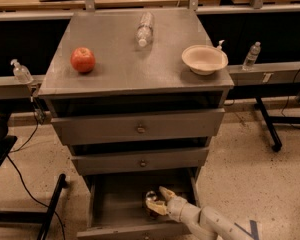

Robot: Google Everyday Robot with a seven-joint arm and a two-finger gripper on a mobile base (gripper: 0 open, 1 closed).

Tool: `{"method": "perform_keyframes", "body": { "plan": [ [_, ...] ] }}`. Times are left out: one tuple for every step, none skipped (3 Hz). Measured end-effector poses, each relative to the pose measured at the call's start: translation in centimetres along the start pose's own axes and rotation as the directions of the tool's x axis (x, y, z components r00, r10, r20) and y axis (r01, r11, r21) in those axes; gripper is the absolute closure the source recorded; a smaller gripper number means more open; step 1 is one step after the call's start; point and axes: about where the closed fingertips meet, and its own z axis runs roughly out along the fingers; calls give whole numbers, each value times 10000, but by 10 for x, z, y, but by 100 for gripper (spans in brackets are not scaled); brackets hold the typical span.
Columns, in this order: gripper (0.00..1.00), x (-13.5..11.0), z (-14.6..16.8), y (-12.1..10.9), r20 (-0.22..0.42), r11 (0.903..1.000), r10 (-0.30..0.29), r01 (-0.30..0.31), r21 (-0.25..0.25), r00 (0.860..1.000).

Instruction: Place orange can into bottom drawer

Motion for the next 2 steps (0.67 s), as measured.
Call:
{"method": "perform_keyframes", "body": {
  "plan": [
    [0, 0, 1, 1, 4, 10000, 3, -3, -23, 10000],
    [0, 0, 1, 1, 4, 10000, 3, -3, -23, 10000]
  ]
}}
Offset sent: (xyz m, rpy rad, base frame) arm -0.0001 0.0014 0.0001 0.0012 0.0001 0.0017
